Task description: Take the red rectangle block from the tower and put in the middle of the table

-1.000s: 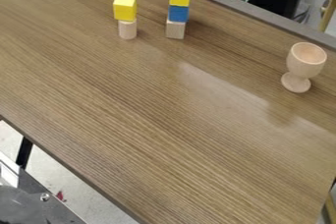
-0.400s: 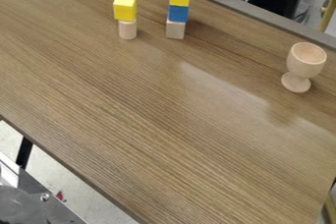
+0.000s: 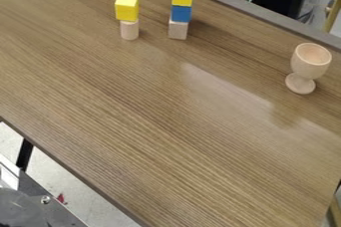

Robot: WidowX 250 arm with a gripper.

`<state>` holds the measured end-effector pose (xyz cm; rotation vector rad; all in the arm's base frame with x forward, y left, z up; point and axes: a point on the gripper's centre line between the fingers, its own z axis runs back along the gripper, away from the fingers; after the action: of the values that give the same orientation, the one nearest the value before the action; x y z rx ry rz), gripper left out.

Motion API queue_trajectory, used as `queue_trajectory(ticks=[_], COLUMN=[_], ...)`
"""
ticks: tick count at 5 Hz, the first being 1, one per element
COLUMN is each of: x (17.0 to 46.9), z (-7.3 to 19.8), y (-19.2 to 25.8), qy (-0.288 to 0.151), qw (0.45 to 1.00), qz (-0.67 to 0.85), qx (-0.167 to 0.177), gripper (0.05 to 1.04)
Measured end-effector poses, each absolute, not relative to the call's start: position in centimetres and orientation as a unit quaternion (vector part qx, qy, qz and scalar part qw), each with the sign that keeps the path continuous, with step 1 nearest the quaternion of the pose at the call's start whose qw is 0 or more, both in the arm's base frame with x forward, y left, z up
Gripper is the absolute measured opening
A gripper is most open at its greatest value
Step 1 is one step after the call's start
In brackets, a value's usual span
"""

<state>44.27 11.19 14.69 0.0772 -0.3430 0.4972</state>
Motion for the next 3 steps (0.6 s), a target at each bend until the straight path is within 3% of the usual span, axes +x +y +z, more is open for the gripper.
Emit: queue_trajectory(ticks=[2, 3], x=[44.9, 44.5], z=[17.9, 19.7], y=[10.0, 7.5], qy=[-0.205, -0.219], qw=[0.949, 0.952], qz=[0.238, 0.212], qx=[0.030, 0.006], gripper=[0.545, 0.545])
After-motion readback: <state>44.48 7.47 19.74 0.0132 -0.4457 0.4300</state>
